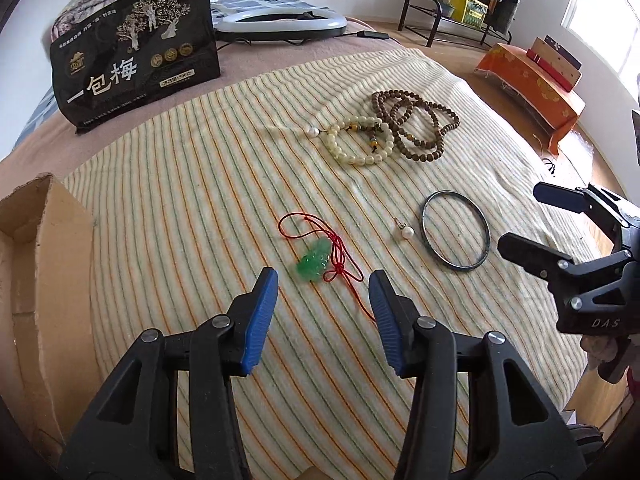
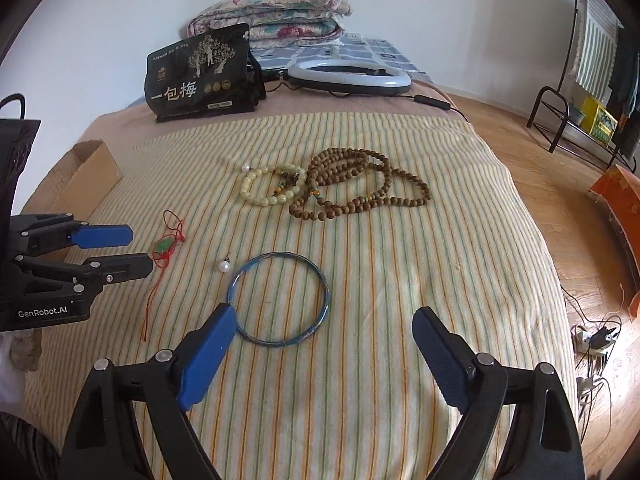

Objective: Organize jewelry
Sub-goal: 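Grasp the jade pendant with the left tool while the right tool grasps the dark bangle, then carry the jade pendant and dark bangle into the box and release both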

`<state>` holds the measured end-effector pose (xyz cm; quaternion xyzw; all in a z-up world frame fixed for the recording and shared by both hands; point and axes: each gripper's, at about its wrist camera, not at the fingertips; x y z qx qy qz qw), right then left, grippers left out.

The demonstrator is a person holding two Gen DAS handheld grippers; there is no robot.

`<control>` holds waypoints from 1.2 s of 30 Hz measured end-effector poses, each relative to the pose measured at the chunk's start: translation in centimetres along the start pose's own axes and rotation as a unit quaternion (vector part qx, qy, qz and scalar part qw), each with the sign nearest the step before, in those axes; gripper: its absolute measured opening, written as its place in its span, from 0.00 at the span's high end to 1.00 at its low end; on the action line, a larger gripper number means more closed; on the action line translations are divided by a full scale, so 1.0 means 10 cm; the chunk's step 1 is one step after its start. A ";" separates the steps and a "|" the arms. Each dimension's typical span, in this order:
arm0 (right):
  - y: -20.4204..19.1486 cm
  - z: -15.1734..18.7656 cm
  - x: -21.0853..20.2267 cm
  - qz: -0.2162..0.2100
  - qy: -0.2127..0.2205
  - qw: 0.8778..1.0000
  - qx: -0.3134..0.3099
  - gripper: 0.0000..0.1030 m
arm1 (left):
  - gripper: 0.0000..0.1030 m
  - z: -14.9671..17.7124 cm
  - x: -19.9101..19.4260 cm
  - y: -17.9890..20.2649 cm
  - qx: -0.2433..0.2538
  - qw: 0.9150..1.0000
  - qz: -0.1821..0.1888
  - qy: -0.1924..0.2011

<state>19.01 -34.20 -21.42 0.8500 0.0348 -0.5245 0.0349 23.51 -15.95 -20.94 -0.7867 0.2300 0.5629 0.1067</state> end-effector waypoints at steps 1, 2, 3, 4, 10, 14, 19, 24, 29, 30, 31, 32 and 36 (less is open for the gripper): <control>-0.03 -0.01 0.04 0.003 -0.002 1.000 -0.005 0.07 | 0.53 -0.01 0.04 0.00 0.000 1.000 0.001 -0.001; -0.05 -0.03 0.08 0.006 -0.004 1.000 -0.009 0.04 | 0.53 -0.03 0.06 0.00 0.000 1.000 0.001 -0.002; -0.06 -0.04 0.12 0.006 -0.007 1.000 -0.010 0.03 | 0.57 -0.04 0.09 0.01 0.001 1.000 0.001 -0.004; -0.07 -0.05 0.15 0.004 -0.008 1.000 -0.012 0.03 | 0.60 -0.06 0.12 0.01 0.000 1.000 0.000 -0.006; -0.10 -0.08 0.34 0.004 -0.021 1.000 -0.015 0.03 | 0.66 -0.15 0.26 0.01 0.000 1.000 -0.003 -0.006; -0.13 -0.09 0.40 0.003 -0.026 0.999 -0.018 0.02 | 0.77 -0.17 0.31 0.01 -0.001 1.000 -0.001 -0.003; -0.20 -0.12 0.41 0.002 -0.028 0.999 -0.028 0.02 | 0.85 -0.16 0.29 0.00 0.001 1.000 -0.003 0.003; -0.28 -0.12 0.42 0.002 -0.030 0.999 -0.041 0.04 | 0.85 -0.15 0.28 0.01 0.001 1.000 -0.003 0.005; -0.26 -0.12 0.45 -0.007 -0.031 0.999 -0.037 0.28 | 0.86 -0.14 0.25 0.00 0.001 1.000 -0.004 0.006; -0.26 -0.13 0.43 -0.008 -0.031 0.999 -0.036 0.27 | 0.86 -0.13 0.24 0.00 0.000 1.000 -0.005 0.006; -0.26 -0.14 0.43 -0.009 -0.031 0.999 -0.036 0.28 | 0.86 -0.13 0.23 -0.01 0.000 1.000 -0.006 0.007; -0.25 -0.14 0.42 -0.010 -0.032 0.999 -0.036 0.28 | 0.86 -0.12 0.21 -0.01 -0.001 1.000 -0.006 0.008; -0.26 -0.13 0.37 -0.015 -0.029 0.999 -0.035 0.28 | 0.86 -0.08 0.12 -0.02 -0.007 1.000 -0.006 0.015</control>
Point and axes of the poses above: each gripper's, at about its wrist camera, not at the fingertips, and x roughly the way its jaws point, y to its right, z to its underside, and after that the axes turned 10 degrees about -y, right-handed
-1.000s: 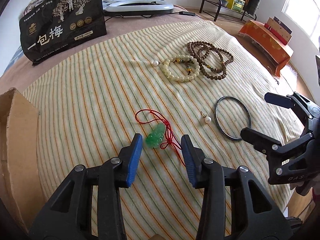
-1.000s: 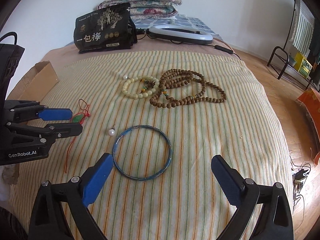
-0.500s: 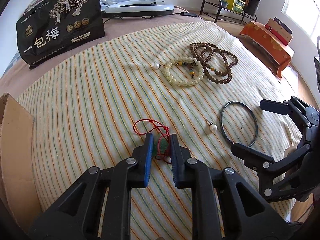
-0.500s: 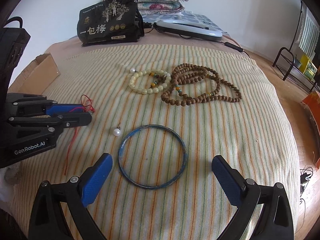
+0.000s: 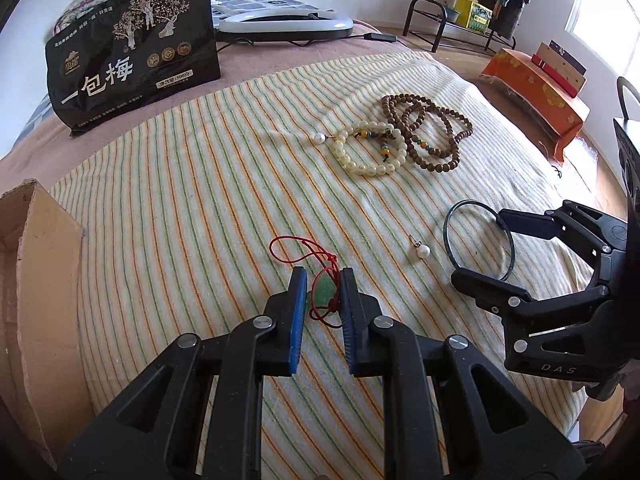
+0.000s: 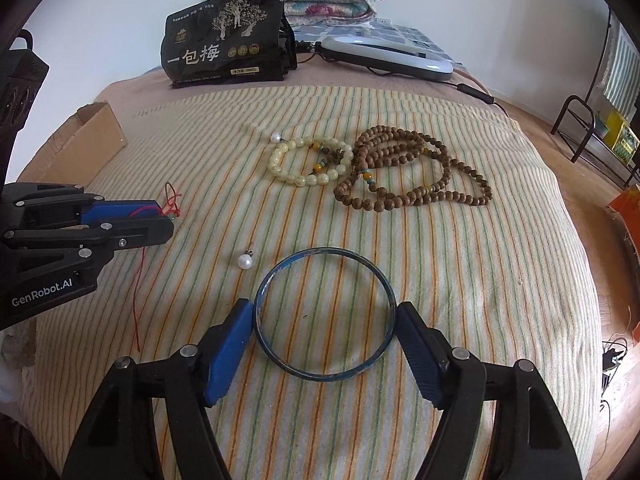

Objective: Organize jewelry
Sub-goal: 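Carry the jade pendant and dark bangle into the box and release both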

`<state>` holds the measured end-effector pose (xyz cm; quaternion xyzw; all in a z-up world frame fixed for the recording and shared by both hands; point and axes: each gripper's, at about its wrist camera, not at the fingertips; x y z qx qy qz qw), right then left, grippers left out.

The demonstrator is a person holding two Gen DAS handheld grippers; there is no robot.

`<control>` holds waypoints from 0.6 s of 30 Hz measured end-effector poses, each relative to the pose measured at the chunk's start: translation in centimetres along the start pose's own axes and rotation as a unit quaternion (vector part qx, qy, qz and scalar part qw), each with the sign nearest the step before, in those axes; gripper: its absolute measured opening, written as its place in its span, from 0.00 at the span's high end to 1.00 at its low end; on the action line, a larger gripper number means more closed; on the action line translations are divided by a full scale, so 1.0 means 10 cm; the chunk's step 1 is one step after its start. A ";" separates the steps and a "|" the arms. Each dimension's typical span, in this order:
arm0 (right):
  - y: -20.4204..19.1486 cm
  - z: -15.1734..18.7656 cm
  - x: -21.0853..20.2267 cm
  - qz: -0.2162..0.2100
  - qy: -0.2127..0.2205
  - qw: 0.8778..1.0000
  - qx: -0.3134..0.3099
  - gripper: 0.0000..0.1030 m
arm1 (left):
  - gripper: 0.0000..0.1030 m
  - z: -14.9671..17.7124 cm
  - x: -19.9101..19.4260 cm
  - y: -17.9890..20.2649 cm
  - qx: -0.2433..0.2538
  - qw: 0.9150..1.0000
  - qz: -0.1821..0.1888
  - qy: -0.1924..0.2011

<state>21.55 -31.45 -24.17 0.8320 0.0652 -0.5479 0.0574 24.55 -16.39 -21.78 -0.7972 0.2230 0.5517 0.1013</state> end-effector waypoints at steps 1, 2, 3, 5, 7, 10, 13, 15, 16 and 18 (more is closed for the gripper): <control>0.00 0.00 -0.03 -0.002 0.003 1.000 0.003 0.28 | 0.86 0.01 -0.04 0.00 0.000 1.000 0.000 0.003; 0.00 0.01 -0.06 -0.003 0.006 1.000 0.004 0.28 | 0.86 0.02 -0.08 0.01 0.002 1.000 -0.001 0.006; 0.00 0.01 -0.09 -0.003 0.008 1.000 0.006 0.28 | 0.86 0.03 -0.11 0.01 0.003 1.000 -0.003 0.009; 0.00 0.02 -0.16 -0.001 0.015 1.000 0.007 0.28 | 0.86 0.05 -0.20 0.01 0.004 1.000 -0.004 0.016; 0.01 0.03 -0.25 -0.001 0.023 1.000 0.010 0.28 | 0.86 0.07 -0.30 0.01 0.004 1.000 -0.003 0.025; 0.02 0.03 -0.41 -0.001 0.037 0.999 0.013 0.28 | 0.86 0.11 -0.46 -0.01 0.001 0.999 -0.002 0.039; 0.01 0.04 -0.57 -0.001 0.052 0.999 0.014 0.28 | 0.86 0.16 -0.62 -0.04 -0.003 0.999 -0.004 0.050; -0.01 0.04 -0.69 -0.001 0.061 0.998 0.012 0.28 | 0.86 0.19 -0.74 -0.07 -0.007 0.998 -0.005 0.059; -0.02 0.03 -0.75 -0.001 0.066 0.998 0.011 0.28 | 0.86 0.21 -0.80 -0.09 -0.010 0.998 -0.005 0.063; -0.06 0.01 -0.85 -0.003 0.075 0.997 0.010 0.28 | 0.86 0.24 -0.92 -0.12 -0.014 0.997 -0.006 0.072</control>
Point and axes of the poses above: each gripper's, at about its wrist camera, not at the fingertips, and x roughly the way its jaws point, y to its right, z to its underside, and after that the axes turned 10 degrees about -y, right-handed
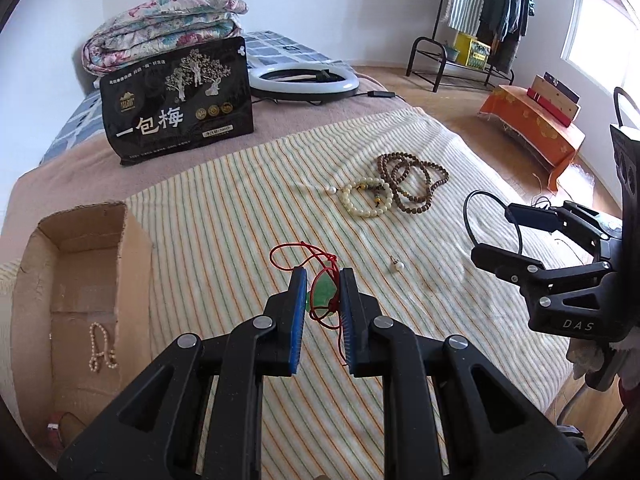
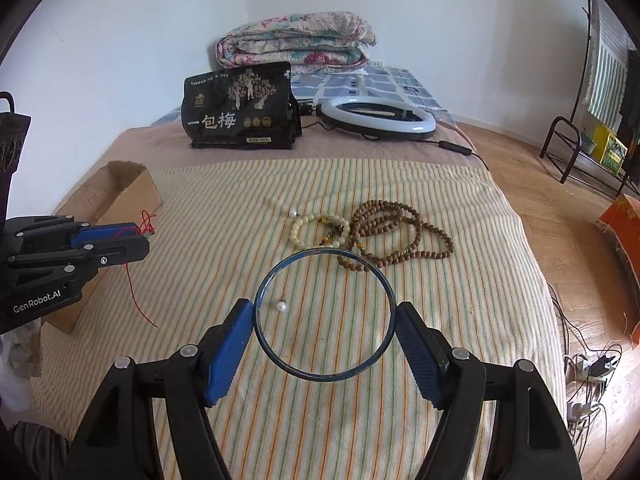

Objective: Organize jewelry
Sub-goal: 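Carry the jade pendant and dark bangle into the box and release both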

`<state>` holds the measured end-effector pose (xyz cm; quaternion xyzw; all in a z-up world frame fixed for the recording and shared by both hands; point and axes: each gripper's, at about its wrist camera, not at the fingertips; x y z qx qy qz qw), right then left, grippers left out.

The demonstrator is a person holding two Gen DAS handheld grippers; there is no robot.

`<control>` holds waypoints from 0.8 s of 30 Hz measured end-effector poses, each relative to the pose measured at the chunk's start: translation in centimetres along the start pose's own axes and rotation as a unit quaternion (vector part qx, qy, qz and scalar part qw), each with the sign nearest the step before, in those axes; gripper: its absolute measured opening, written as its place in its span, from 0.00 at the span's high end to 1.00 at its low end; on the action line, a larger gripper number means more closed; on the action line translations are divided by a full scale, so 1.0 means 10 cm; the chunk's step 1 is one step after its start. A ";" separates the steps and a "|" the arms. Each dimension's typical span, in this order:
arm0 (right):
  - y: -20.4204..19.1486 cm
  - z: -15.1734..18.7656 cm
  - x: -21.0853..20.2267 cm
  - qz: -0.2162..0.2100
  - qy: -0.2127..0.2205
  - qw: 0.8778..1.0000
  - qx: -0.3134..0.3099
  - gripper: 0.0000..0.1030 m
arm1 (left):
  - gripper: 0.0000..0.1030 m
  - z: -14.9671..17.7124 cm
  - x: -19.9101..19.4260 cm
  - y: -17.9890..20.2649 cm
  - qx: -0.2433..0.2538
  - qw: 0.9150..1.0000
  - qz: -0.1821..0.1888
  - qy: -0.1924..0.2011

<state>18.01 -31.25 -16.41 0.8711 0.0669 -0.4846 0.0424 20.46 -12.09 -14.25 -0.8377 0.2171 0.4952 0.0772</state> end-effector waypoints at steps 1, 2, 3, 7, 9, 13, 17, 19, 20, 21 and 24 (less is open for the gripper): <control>-0.03 -0.01 -0.05 -0.001 0.004 1.000 -0.002 0.28 | 0.86 0.01 -0.07 -0.02 -0.001 1.000 -0.002 0.005; -0.05 -0.04 -0.10 -0.002 0.008 1.000 -0.004 0.28 | 0.86 0.02 -0.13 -0.04 -0.002 1.000 -0.003 0.011; -0.08 -0.05 -0.14 -0.004 0.012 1.000 -0.006 0.28 | 0.86 0.03 -0.19 -0.06 -0.003 1.000 -0.004 0.015; -0.21 -0.12 -0.31 -0.012 0.026 0.999 -0.016 0.28 | 0.86 0.08 -0.43 -0.16 -0.008 0.999 -0.013 0.032; -0.28 -0.16 -0.37 -0.016 0.032 0.999 -0.021 0.28 | 0.86 0.11 -0.54 -0.22 -0.014 0.999 -0.016 0.040; -0.45 -0.24 -0.45 -0.024 0.040 0.998 -0.033 0.28 | 0.86 0.18 -0.75 -0.36 -0.026 0.998 -0.023 0.054; -0.64 -0.33 -0.52 -0.033 0.047 0.997 -0.047 0.28 | 0.86 0.25 -0.91 -0.52 -0.037 0.997 -0.036 0.063; -0.73 -0.38 -0.54 -0.039 0.050 0.997 -0.054 0.28 | 0.86 0.30 -0.98 -0.61 -0.042 0.996 -0.043 0.066; -0.79 -0.41 -0.55 -0.042 0.051 0.996 -0.057 0.28 | 0.86 0.33 -1.02 -0.67 -0.046 0.996 -0.046 0.068; -0.84 -0.45 -0.55 -0.046 0.052 0.996 -0.061 0.28 | 0.86 0.36 -1.05 -0.73 -0.050 0.995 -0.049 0.069; -1.01 -0.54 -0.53 -0.053 0.055 0.994 -0.072 0.28 | 0.86 0.45 -1.13 -0.91 -0.062 0.994 -0.061 0.070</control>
Point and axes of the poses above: each gripper's, at about its wrist camera, not at the fingertips, and x roughly the way its jaws point, y to its right, z to its underside, and after that the axes turned 10 degrees about -y, right-handed
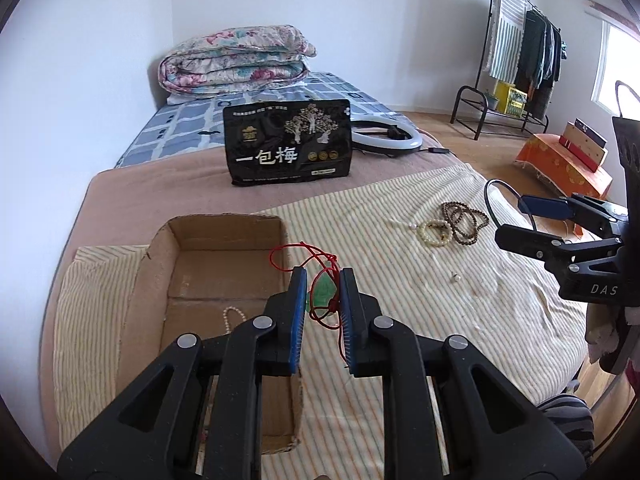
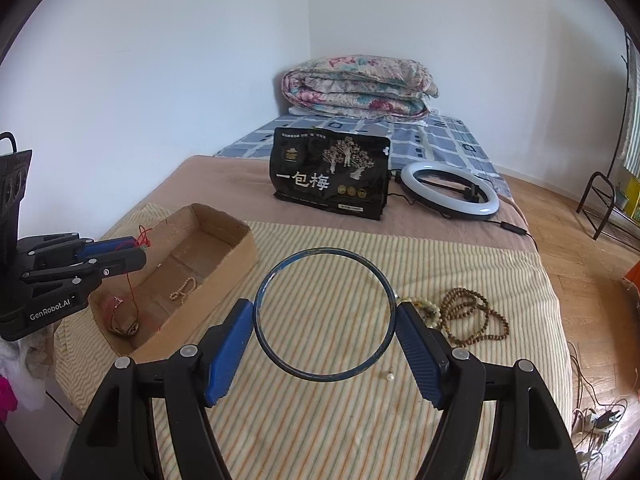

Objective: Organize jewelry
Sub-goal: 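Carry the jade pendant and dark bangle into the box and release both, then withdraw both tools from the box toward the bead bracelets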

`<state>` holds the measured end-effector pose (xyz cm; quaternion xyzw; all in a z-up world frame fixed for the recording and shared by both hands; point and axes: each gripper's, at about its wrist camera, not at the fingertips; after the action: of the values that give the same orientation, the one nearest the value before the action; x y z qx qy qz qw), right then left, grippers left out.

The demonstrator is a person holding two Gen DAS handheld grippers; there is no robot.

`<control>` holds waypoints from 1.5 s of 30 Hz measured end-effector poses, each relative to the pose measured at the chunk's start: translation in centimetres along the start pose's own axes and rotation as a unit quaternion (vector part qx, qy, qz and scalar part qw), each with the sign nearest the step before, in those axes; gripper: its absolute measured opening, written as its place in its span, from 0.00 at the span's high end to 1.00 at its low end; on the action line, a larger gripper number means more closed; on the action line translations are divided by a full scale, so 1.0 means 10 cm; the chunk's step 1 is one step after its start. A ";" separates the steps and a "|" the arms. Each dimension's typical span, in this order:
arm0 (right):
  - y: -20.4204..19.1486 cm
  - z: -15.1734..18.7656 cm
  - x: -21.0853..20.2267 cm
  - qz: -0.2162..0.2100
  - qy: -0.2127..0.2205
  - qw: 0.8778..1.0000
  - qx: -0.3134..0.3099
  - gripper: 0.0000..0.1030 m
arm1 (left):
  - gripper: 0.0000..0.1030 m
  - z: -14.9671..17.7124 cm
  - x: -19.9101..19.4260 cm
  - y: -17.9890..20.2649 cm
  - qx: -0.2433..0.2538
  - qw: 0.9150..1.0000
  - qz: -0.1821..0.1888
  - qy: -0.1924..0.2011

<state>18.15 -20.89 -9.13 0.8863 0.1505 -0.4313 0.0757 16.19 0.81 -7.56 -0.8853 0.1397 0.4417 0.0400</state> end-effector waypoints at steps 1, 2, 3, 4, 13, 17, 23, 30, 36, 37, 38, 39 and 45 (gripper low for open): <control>-0.05 -0.04 0.02 -0.002 0.000 1.000 -0.004 0.28 | 0.86 0.02 -0.02 -0.07 -0.004 1.000 -0.004 0.000; -0.11 -0.07 0.03 -0.005 0.001 1.000 -0.007 0.28 | 0.86 0.04 -0.03 -0.13 -0.008 1.000 -0.008 -0.001; -0.16 -0.11 0.05 -0.008 0.001 1.000 -0.011 0.28 | 0.86 0.06 -0.04 -0.19 -0.011 1.000 -0.012 -0.001; -0.21 -0.14 0.08 -0.011 0.002 1.000 -0.014 0.28 | 0.86 0.08 -0.05 -0.25 -0.016 1.000 -0.014 -0.002; -0.61 -0.39 0.39 -0.042 -0.009 0.998 -0.035 0.28 | 0.86 0.25 -0.04 -0.68 -0.049 0.998 -0.031 -0.009; -0.78 -0.48 0.53 -0.051 -0.014 0.997 -0.050 0.28 | 0.86 0.32 0.01 -0.78 -0.060 0.998 -0.032 -0.016; -1.02 -0.58 0.72 -0.062 -0.023 0.995 -0.072 0.28 | 0.86 0.37 0.10 -0.88 -0.072 0.997 -0.029 -0.023; -1.24 -0.64 0.97 -0.077 -0.037 0.993 -0.082 0.28 | 0.86 0.40 0.18 -0.96 -0.081 0.996 -0.030 -0.030; -1.37 -0.66 1.09 -0.080 -0.045 0.991 -0.093 0.27 | 0.85 0.40 0.23 -1.01 -0.085 0.995 -0.028 -0.037; -1.38 -0.66 1.09 -0.079 -0.045 0.991 -0.096 0.27 | 0.86 0.40 0.24 -1.01 -0.086 0.995 -0.028 -0.038; -1.40 -0.66 1.09 -0.077 -0.044 0.991 -0.098 0.26 | 0.85 0.41 0.23 -1.01 -0.085 0.995 -0.028 -0.037; -1.41 -0.66 1.09 -0.075 -0.044 0.991 -0.099 0.24 | 0.85 0.41 0.24 -1.00 -0.085 0.995 -0.028 -0.039; -1.40 -0.66 1.01 -0.069 -0.031 0.992 -0.098 0.13 | 0.53 0.41 0.20 -0.98 -0.078 0.996 -0.036 -0.034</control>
<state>24.32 -3.93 -13.09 0.8481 0.2507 -0.4463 0.1369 16.93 10.54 -12.17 -0.8749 0.0713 0.4790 -0.0084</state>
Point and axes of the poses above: each gripper's, at about its wrist camera, not at the fingertips, and x roughly the way its jaws point, y to its right, z to its underside, and after that the axes turned 10 degrees about -y, right-handed
